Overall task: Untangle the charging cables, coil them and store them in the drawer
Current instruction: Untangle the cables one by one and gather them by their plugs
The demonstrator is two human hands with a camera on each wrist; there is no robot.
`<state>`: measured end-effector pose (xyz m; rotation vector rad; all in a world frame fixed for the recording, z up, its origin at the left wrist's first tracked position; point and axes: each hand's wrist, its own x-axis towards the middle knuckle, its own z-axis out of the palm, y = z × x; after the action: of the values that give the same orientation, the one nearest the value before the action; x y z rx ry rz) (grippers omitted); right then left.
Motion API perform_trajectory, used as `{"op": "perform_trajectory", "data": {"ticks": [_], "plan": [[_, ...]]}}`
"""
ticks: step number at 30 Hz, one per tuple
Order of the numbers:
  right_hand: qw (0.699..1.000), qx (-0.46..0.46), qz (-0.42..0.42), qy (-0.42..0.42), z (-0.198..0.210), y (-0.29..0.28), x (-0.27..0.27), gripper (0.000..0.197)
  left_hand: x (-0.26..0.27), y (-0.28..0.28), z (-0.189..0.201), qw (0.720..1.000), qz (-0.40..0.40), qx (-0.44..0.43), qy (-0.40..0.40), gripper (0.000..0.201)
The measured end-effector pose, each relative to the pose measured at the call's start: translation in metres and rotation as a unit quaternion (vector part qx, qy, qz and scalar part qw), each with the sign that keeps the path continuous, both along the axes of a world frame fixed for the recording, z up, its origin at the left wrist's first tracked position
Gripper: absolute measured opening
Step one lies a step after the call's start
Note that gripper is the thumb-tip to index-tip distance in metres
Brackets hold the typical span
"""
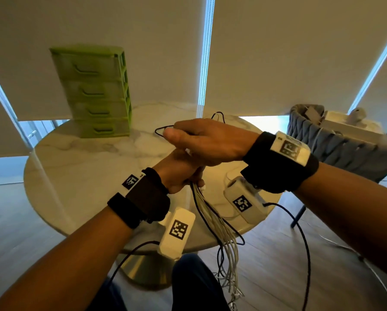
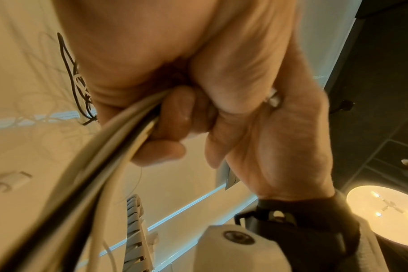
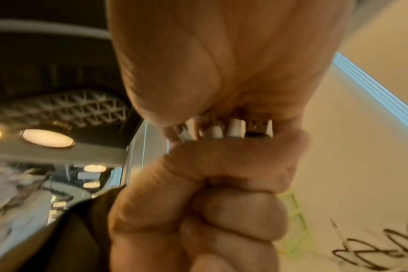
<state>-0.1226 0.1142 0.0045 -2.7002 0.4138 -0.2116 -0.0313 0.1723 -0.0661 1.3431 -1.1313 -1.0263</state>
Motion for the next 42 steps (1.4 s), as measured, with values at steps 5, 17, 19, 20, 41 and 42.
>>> {"op": "perform_trajectory", "data": {"ticks": [5, 17, 19, 20, 41, 42], "plan": [[0.996, -0.073, 0.038, -0.027, -0.009, -0.003, 0.005, 0.033, 0.004, 0.003, -0.001, 1.0, 0.015, -0.005, 0.022, 0.017], [0.99, 0.088, 0.011, -0.107, -0.038, -0.005, -0.017, 0.053, 0.027, 0.015, -0.014, 0.992, -0.01, 0.004, 0.128, 0.034], [0.997, 0.066, -0.015, 0.04, -0.045, -0.012, -0.034, 0.061, 0.042, 0.013, -0.015, 0.987, 0.018, 0.006, 0.162, 0.035], [0.988, 0.016, -0.029, 0.149, -0.049, -0.014, -0.04, 0.064, 0.049, 0.01, -0.016, 0.983, 0.033, 0.008, 0.181, 0.037], [0.951, -0.055, -0.082, 0.294, -0.076, -0.051, 0.022, 0.024, 0.123, -0.056, -0.022, 0.918, 0.16, -0.035, 0.361, 0.027], [0.961, -0.043, -0.096, 0.255, -0.069, -0.058, 0.027, 0.019, 0.127, -0.061, -0.019, 0.916, 0.163, -0.042, 0.364, 0.028]]}}
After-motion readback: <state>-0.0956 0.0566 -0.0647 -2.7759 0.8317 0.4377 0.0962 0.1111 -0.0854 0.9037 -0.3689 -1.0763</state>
